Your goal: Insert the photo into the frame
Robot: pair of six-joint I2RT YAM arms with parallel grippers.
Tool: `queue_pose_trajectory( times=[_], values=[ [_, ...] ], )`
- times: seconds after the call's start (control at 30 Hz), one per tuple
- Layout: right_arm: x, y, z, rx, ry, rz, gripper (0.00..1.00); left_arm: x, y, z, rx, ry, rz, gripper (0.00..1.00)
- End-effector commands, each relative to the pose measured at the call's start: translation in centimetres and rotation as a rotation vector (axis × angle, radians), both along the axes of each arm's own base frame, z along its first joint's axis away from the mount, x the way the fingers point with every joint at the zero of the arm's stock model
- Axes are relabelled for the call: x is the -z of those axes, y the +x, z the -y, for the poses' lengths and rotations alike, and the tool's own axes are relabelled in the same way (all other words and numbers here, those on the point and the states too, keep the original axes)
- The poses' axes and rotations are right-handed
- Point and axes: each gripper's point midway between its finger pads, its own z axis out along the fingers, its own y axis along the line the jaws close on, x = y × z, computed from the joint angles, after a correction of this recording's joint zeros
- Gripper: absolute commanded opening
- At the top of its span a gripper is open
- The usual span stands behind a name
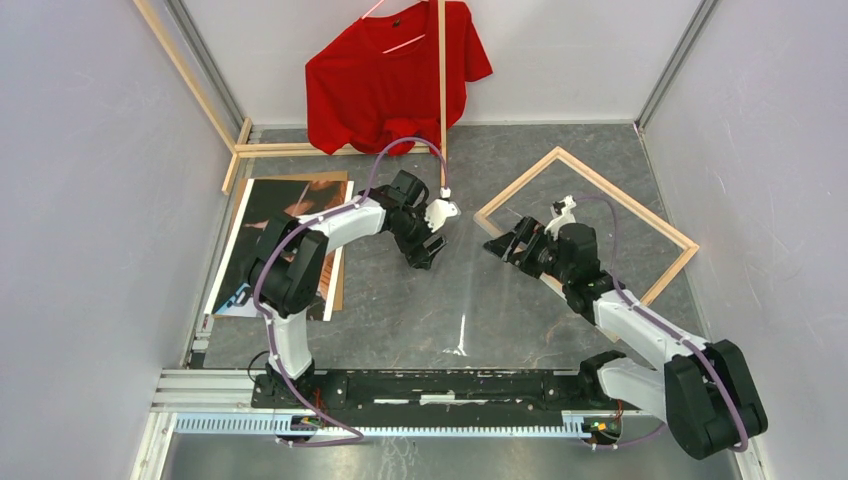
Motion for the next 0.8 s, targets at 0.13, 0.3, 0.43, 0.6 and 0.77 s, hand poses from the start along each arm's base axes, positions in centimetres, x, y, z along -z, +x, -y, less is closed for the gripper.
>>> queue_pose_trajectory(
  times=[0.13,0.3,0.43,0.6,0.77],
  values=[
    [0.0,0.4,2.1,0.034,-0.092,0.058,0.98,-0.6,-2.9,2.8,-0.015,-0.097,-0.107,0.85],
    [-2.0,1.0,1.0,0.004,-0.05,0.086,0.98,-1.2,-3.2,4.6,-0.012,-0.14,-0.12,0.85],
    [-4.8,2.2,0.7,-0.007,-0.064,0.143,0.98,-1.2,-3.2,6.0,-0.035,-0.171,-0.15,0.85],
    [-6.9,3.3,2.2,0.01,-0.218,0.179,0.98,-0.7,-3.0,7.1,-0.059,-0.184,-0.18,0.85],
    [-5.8,0.5,5.0,0.029,-0.353,0.12,0.98,0.6,-3.2,6.7,-0.048,-0.17,-0.177,0.85]
  ],
)
